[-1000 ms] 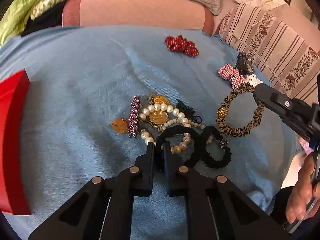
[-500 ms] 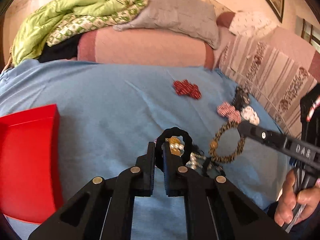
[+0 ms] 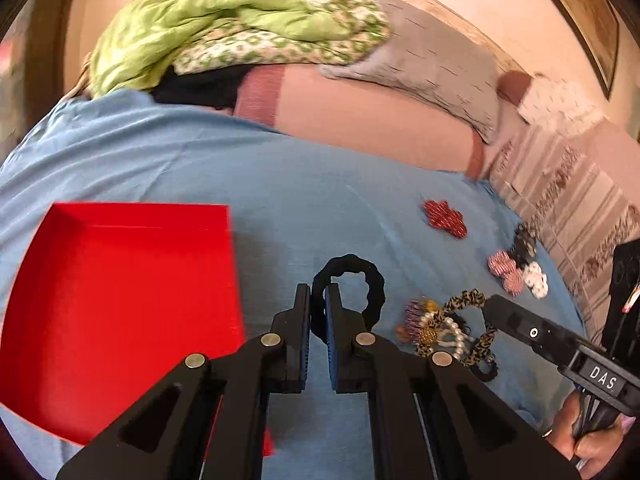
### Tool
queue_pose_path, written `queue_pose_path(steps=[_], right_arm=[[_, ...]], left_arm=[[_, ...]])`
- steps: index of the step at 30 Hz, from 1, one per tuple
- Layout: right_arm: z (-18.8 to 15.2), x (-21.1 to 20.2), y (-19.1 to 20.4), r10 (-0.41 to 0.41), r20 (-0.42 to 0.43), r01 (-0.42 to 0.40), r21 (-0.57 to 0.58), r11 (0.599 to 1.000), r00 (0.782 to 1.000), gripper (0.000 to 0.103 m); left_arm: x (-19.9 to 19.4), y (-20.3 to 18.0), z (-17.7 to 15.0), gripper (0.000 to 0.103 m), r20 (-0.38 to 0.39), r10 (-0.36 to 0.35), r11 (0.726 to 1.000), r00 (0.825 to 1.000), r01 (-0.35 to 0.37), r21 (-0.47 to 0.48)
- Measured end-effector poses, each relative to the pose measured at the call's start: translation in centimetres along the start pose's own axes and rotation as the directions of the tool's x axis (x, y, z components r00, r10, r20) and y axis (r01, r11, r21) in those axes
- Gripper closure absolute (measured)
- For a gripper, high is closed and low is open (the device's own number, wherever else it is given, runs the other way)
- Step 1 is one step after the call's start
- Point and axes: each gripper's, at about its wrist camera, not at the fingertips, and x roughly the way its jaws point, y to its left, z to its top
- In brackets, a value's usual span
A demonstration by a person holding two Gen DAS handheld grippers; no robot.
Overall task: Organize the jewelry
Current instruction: 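Carry both hair ties to the red tray and open both grippers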
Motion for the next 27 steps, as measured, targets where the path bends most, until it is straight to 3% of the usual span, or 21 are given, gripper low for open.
queue_pose_path(steps=[17, 27], right_arm=[[0.8, 10.2, 10.9, 0.152, -0.12, -0.165, -0.112, 0.98, 0.981, 0.095], [0.4, 18.2, 11.1, 0.155, -0.199, -0.173, -0.079, 0.982, 0.968, 0.095]], left_arm=[[-2.1, 11.6, 0.6, 0.096, -0.019, 0.195, 0.965, 0.981, -0.195, -0.173], [0.5, 15.6, 1.0, 0.096, -0.091, 0.271, 0.923, 0.958, -0.286, -0.256]])
